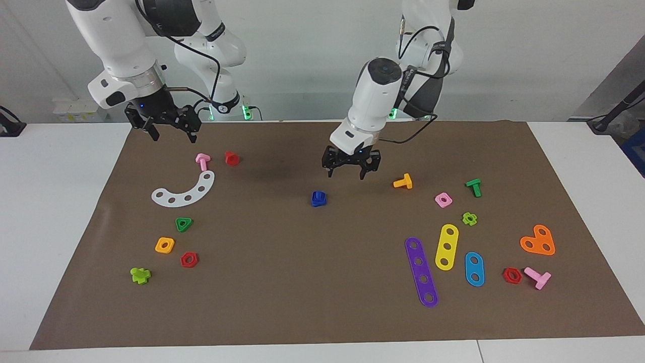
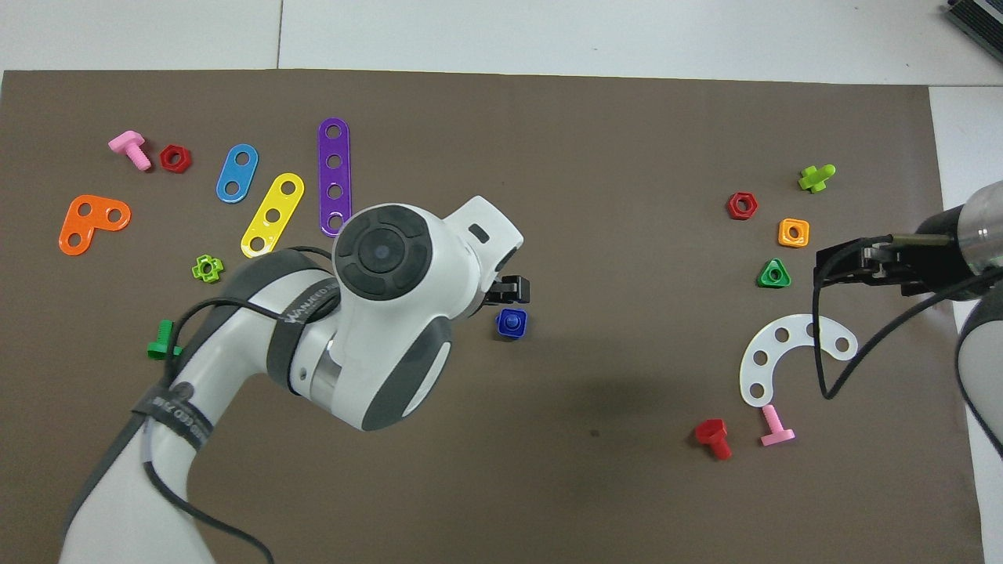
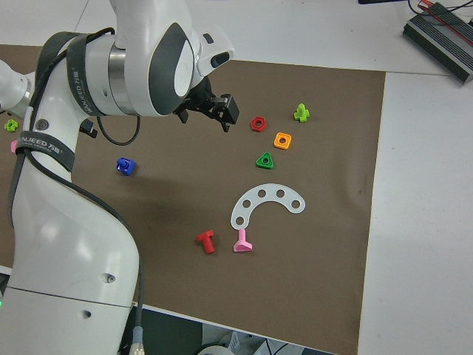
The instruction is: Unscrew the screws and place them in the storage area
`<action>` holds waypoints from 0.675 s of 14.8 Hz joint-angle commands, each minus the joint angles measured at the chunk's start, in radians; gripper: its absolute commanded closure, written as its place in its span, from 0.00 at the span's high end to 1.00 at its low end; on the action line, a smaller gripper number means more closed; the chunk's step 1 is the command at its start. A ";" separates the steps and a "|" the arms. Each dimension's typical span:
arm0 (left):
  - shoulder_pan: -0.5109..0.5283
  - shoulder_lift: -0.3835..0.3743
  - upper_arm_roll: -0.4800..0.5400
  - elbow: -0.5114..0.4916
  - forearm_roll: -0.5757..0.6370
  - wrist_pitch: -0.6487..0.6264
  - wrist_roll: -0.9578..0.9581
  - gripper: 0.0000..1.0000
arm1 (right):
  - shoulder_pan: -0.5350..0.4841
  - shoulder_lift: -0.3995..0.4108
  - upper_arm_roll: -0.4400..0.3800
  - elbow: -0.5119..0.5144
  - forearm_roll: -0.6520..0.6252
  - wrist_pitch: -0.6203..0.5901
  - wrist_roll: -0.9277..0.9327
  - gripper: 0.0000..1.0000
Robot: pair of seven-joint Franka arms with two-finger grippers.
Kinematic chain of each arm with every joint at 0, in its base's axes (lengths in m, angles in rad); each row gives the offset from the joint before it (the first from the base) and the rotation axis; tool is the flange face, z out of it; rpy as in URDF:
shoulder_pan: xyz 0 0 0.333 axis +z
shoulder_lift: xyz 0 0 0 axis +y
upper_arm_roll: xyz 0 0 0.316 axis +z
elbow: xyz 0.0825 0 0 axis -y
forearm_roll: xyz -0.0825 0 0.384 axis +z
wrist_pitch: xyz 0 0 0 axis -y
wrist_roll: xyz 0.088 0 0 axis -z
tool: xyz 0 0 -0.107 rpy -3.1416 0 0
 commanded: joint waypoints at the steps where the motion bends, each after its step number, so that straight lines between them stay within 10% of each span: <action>1: -0.069 0.104 0.023 0.001 0.026 0.102 -0.016 0.96 | -0.012 -0.021 0.008 -0.022 0.010 0.003 -0.032 1.00; 10: -0.118 0.183 0.022 -0.052 0.113 0.202 -0.008 0.83 | -0.012 -0.021 0.008 -0.022 0.010 0.003 -0.032 1.00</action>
